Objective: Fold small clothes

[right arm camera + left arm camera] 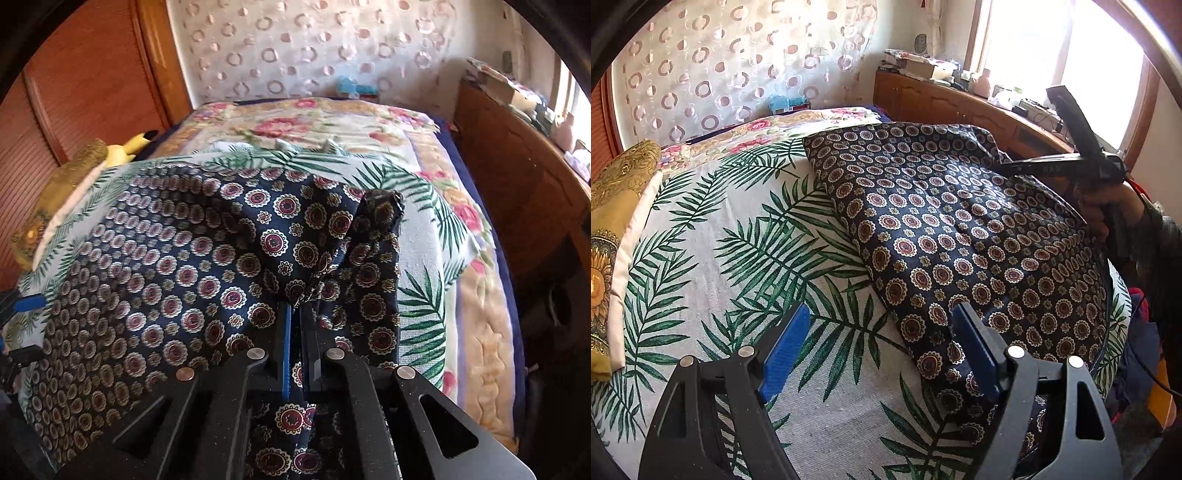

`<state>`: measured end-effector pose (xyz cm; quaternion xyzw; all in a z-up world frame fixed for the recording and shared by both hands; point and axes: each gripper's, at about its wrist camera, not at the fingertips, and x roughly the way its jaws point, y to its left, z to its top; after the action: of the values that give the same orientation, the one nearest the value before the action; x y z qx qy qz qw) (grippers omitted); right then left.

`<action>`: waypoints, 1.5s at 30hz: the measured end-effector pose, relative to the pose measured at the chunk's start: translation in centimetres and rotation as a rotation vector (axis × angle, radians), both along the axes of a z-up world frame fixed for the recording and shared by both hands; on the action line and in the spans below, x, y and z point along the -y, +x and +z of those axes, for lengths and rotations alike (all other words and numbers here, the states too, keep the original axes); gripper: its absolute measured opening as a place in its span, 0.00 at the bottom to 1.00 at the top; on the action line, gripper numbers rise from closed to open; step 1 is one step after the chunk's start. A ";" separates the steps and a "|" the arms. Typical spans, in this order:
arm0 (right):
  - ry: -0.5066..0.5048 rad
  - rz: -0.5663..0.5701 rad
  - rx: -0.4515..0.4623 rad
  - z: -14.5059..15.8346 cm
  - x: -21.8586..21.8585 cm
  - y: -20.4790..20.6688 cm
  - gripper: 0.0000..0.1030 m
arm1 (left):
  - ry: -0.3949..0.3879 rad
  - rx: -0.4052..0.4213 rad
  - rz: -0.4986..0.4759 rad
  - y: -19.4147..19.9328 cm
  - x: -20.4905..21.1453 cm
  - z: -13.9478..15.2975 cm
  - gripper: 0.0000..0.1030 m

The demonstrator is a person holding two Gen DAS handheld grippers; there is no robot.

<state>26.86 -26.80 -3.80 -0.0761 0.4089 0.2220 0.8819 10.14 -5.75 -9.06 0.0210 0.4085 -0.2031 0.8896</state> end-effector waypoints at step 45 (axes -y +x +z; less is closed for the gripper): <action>-0.120 -0.246 0.183 3.9 0.2 2.5 0.52 | 0.015 -0.022 -0.035 -0.1 1.3 -0.7 0.78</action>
<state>29.35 -27.00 0.05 -0.0978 0.3454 0.0795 0.9300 10.09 -7.09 -9.76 0.0327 0.4196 -0.2157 0.8811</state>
